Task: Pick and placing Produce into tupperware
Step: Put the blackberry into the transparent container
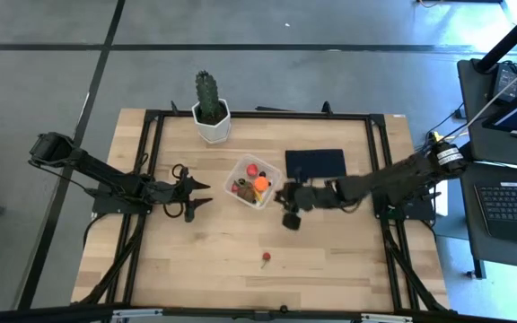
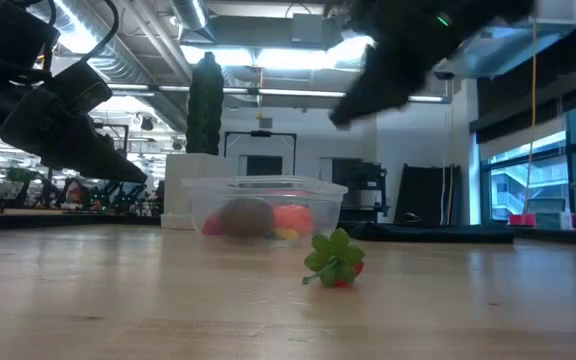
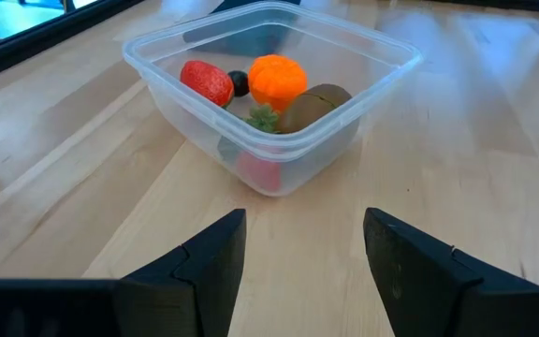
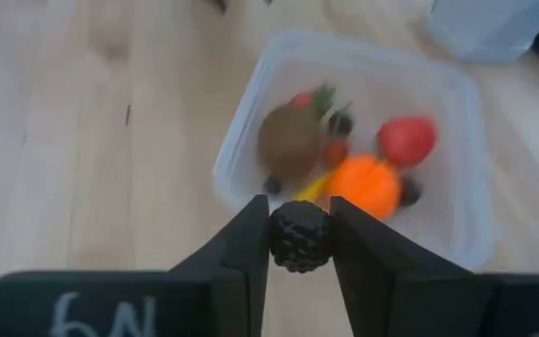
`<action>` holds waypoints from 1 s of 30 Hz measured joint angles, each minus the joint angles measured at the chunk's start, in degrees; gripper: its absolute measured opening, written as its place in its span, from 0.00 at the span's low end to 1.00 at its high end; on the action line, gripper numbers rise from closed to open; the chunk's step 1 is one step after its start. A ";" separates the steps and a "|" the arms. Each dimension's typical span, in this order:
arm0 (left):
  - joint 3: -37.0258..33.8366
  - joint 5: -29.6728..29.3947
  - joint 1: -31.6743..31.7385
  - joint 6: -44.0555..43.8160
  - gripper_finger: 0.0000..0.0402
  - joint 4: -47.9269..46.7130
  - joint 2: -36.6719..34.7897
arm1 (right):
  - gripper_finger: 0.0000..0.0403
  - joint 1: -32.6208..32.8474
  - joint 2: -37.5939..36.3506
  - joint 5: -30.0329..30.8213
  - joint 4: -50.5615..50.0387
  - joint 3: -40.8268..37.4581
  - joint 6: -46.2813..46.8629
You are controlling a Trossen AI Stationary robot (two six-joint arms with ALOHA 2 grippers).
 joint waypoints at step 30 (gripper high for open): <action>0.00 0.02 0.00 1.59 0.52 -1.49 0.02 | 0.25 -20.40 28.16 -20.87 -15.66 31.34 -11.39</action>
